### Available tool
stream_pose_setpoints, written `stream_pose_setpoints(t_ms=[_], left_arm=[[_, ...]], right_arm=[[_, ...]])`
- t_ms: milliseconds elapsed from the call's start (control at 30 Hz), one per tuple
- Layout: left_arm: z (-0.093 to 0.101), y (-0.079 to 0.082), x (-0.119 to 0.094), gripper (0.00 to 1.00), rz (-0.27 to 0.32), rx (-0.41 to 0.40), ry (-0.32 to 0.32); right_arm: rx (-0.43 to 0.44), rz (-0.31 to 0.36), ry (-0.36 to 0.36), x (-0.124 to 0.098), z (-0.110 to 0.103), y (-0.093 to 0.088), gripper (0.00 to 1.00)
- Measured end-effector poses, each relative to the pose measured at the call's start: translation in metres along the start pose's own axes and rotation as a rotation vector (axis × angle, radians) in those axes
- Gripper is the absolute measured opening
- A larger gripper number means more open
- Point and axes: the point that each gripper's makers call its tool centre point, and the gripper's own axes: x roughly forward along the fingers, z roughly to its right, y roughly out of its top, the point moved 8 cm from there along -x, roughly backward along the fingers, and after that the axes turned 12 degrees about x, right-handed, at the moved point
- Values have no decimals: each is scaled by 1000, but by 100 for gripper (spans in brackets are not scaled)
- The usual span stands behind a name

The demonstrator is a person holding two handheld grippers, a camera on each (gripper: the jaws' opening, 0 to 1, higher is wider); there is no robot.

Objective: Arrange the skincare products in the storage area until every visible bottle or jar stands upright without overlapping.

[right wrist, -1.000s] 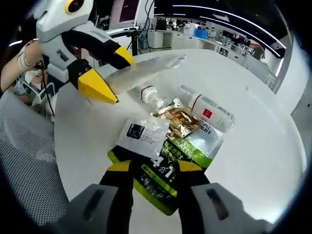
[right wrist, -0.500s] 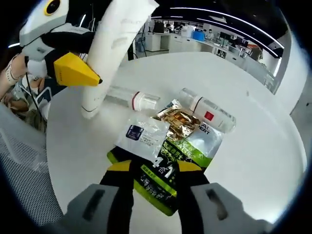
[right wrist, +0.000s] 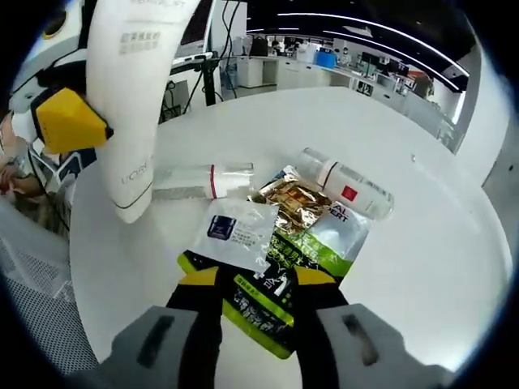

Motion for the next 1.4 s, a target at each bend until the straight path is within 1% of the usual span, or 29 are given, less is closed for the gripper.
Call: stream_pose_setpoints(t_ms=[200,300,333,400,433,467,600,667,700,767,800,867,1067,1100,1167,1200,1233,1267,1400], left_arm=[[0,1,1,26,15,-23,2],[-2,-1,2,26,3,-17,8],[-3,-1,2,26,0,-16,10],[-4,-3,1,26,-5,-20,10],[-4,-3,2,26,-7,-26,11],[-4,-4,2,26,-11,-27,13],[-5,-5,5,25,-32,-20,31],[-6,-4,4,25,-29,-22,34],[-7,-3,4,25,-25,-26,34],[-6,-1,4,25,-26,-29,32],[-5,-1,4,25,-27,-29,32],[-2,2,5,25,-41,-26,39],[7,11,5,25,-36,-4,23],[8,12,6,25,-36,2,22],[12,17,8,26,-36,15,21],[13,17,8,26,-35,16,20],[17,21,10,26,-22,23,18],[18,22,10,26,-19,22,18],[30,29,16,26,4,20,9]], right_arm=[[35,-12,34,-5,-2,-1,38],[46,-3,45,-16,-3,-2,37],[54,18,54,-21,-5,0,37],[63,38,70,-28,-7,3,35],[68,62,77,-34,-8,7,35],[67,67,82,-39,-10,8,35],[63,127,108,-60,-17,20,33],[54,155,115,-72,-19,25,32],[40,179,116,-79,-20,29,31],[31,201,108,-88,-22,33,30],[29,221,112,-97,-23,37,30],[25,260,129,-106,-26,43,29],[45,355,144,-138,-29,55,28],[45,366,141,-142,-28,57,27],[11,379,122,-150,-28,58,27],[15,385,124,-153,-29,58,27],[21,393,130,-154,-27,58,26],[43,407,148,-156,-27,59,25],[51,417,140,-161,-25,56,25]])
